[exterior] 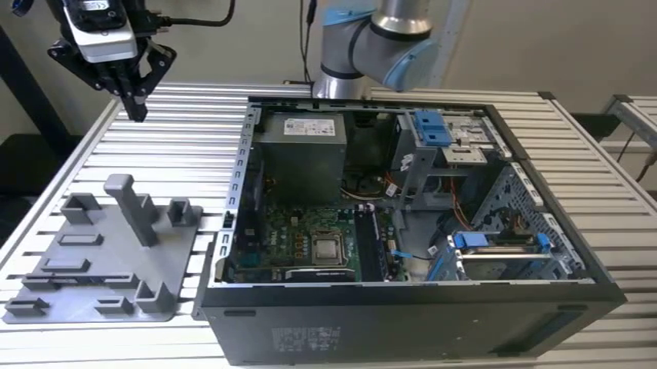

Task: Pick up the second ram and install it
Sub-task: 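Reach for the second ram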

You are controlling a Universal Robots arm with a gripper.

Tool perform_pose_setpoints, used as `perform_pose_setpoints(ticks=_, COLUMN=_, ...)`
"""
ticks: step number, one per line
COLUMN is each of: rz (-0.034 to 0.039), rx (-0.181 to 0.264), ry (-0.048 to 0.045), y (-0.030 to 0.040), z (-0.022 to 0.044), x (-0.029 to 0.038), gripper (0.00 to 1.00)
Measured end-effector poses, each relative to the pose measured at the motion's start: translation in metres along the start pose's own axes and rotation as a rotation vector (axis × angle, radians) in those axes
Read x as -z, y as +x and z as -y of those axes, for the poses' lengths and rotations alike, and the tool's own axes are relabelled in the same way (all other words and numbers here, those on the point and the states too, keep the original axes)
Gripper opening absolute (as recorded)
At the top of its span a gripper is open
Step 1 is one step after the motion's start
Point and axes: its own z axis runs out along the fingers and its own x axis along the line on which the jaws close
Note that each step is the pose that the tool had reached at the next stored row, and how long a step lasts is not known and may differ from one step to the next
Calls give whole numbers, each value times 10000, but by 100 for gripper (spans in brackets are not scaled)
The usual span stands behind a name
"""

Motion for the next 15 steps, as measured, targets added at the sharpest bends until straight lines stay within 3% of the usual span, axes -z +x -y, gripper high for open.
perform_pose_setpoints(ticks=15, rz=-177, rx=-1, ry=10, y=224, z=20, x=-57, gripper=11)
